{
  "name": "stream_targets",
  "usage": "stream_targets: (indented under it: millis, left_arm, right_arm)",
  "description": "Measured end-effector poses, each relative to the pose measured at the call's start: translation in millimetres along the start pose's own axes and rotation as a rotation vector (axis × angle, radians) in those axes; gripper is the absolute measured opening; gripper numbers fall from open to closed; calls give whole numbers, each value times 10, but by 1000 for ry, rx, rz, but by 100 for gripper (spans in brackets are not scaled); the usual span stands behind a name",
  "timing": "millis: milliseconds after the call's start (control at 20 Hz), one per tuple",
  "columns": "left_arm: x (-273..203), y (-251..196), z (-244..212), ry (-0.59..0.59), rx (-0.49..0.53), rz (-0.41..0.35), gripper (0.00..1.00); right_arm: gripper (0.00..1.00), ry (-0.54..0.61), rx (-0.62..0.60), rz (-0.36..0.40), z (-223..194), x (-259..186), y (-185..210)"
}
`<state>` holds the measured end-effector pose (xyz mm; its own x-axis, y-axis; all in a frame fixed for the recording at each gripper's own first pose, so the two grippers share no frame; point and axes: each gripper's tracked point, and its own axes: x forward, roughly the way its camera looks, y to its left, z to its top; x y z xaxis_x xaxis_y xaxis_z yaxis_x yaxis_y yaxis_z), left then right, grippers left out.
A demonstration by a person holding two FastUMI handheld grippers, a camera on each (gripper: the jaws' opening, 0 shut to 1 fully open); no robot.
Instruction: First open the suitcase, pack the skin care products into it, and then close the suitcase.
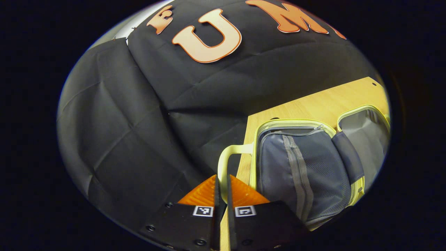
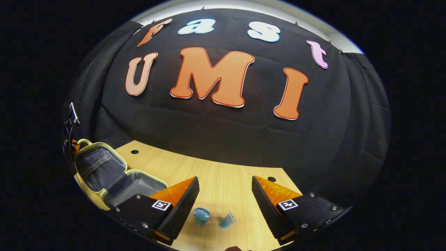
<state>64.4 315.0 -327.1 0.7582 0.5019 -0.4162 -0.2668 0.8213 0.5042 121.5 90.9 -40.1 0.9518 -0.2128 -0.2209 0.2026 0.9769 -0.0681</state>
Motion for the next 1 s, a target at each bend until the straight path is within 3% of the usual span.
stream_targets:
  millis: [50,100,200,300,450,550,650,700,800,1000]
  left_arm:
    - [-114,93,59,-27,27,57,16]
    - [-87,143,163,-60,28,78,10]
    - [-182,21,381,-107,-6,49,10]
    - [-326,-150,600,-149,-39,24,29]
    - [-616,-395,925,-201,-77,4,28]
    - [-779,-637,1110,-231,-105,-35,67]
    - [-990,-893,1304,-266,-131,-77,76]
    - [-1085,-1010,1398,-280,-142,-92,93]
    - [-1231,-1265,1546,-300,-152,-130,99]
    - [-1634,-1911,1821,-365,-163,-250,97]
  right_arm:
    - [95,0,1,4,1,13,-9]
    - [95,2,2,8,-7,19,-16]
    - [95,-4,1,17,0,49,-38]
    - [95,-17,6,20,14,80,-113]
    - [96,-32,17,38,20,104,-194]
    - [96,-43,2,50,2,109,-271]
    - [96,-49,-9,66,-47,82,-335]
    - [96,-50,-11,74,-78,76,-362]
    - [96,-47,-11,92,-157,27,-403]
    - [96,-30,3,123,-306,-60,-495]
